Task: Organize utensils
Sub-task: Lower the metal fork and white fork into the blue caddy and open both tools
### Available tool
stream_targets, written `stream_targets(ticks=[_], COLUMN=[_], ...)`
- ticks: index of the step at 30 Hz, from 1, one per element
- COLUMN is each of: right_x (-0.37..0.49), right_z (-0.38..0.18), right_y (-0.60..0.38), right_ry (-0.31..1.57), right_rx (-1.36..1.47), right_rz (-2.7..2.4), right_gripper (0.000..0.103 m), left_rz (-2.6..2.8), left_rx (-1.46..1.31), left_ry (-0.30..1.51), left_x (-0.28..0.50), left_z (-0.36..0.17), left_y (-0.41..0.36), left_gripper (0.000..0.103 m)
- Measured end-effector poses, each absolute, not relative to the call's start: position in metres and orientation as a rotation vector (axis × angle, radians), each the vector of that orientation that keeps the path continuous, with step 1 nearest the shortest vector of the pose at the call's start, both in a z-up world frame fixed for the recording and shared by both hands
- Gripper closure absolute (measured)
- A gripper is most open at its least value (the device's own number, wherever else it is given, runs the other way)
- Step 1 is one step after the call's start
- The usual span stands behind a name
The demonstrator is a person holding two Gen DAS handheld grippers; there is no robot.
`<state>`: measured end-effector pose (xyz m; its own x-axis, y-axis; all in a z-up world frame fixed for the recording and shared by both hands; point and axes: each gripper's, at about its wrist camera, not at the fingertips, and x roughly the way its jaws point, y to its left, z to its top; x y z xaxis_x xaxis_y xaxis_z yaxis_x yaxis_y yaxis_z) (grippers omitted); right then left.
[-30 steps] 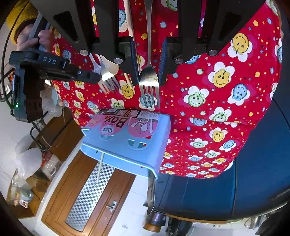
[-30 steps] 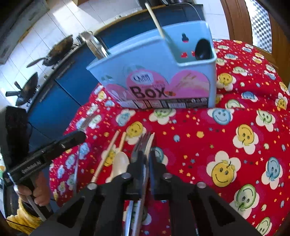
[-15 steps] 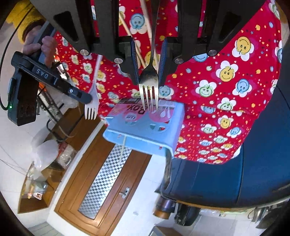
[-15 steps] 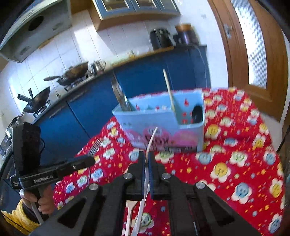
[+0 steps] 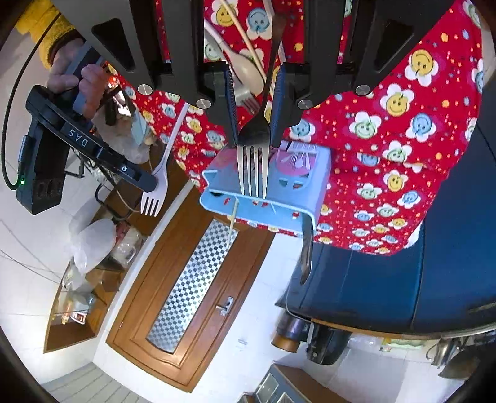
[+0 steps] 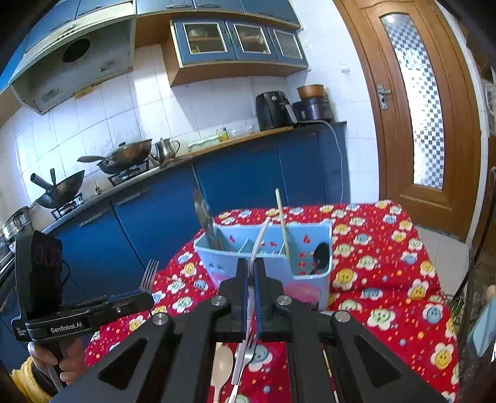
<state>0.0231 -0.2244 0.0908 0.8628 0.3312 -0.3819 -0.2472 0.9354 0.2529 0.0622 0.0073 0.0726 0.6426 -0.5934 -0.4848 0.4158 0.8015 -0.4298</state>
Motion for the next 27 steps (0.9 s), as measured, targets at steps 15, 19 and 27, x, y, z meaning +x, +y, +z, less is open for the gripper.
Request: stream_targets(ticks=[15,19,27], right_x=[0.047,0.06,0.094], right_z=[0.13,0.137,0.144], right_y=[-0.236,-0.235,-0.243], right_ry=[0.328,0.303,0.26], right_rx=[0.145,0.104,0.103], right_rz=[0.235,0.198,0.152], right_gripper=[0.098,0.098,0.098], left_rz=[-0.58,-0.559,-0.466], left_rx=[-0.274,-0.254,-0.216], left_ry=[0.58,0.511,0.404], left_x=[0.092,0.105,0.147], left_z=[0.117,0.15,0.191], left_y=[-0.007,-0.009,-0.014], left_gripper=[0.102,0.102,0.102])
